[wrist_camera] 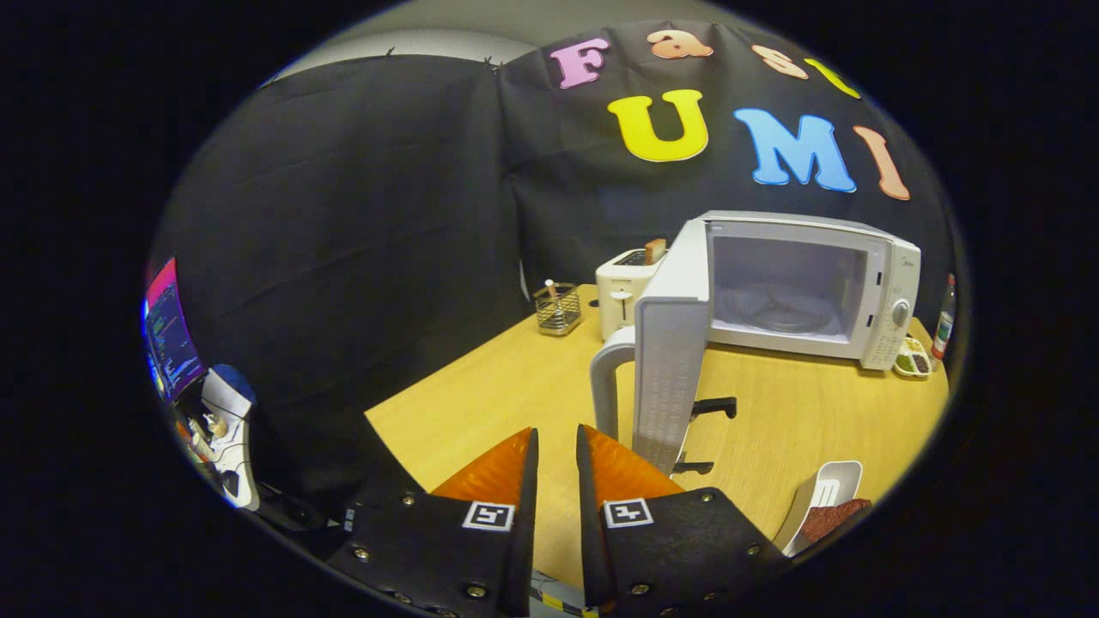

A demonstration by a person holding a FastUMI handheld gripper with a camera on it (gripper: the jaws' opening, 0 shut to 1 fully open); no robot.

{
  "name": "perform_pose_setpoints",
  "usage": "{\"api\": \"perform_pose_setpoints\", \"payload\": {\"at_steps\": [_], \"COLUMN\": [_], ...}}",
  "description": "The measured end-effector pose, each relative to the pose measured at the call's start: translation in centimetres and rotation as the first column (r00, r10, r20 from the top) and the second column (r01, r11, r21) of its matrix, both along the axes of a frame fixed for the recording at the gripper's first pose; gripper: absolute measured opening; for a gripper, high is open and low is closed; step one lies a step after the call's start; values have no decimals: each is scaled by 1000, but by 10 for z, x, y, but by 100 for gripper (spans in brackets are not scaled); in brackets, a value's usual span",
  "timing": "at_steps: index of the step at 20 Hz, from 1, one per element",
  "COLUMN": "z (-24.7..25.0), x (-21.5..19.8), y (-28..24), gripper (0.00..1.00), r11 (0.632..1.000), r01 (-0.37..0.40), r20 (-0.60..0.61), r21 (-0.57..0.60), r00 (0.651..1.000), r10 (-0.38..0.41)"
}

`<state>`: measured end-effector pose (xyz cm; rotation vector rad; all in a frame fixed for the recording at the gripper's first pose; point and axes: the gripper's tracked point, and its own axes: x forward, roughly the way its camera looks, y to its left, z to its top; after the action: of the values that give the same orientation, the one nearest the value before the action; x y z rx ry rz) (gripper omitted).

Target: Open the microwave, put the food inside, and close the microwave door.

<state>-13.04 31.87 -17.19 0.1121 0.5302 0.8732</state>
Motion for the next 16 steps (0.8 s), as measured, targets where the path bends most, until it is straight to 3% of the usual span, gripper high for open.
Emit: {"api": "perform_pose_setpoints", "payload": {"at_steps": [1,4,10,16], "z": [12,31,29,-9], "x": [-2,9,39,59], "y": [-6,-45,-136,-225], "gripper": [24,99,100,100], "r11": [1000,998,972,909], "r01": [-5,45,234,416], "r20": [21,88,116,74], "r21": [26,46,36,-26], "r00": [1000,995,965,908], "r10": [5,-49,-236,-413]}}
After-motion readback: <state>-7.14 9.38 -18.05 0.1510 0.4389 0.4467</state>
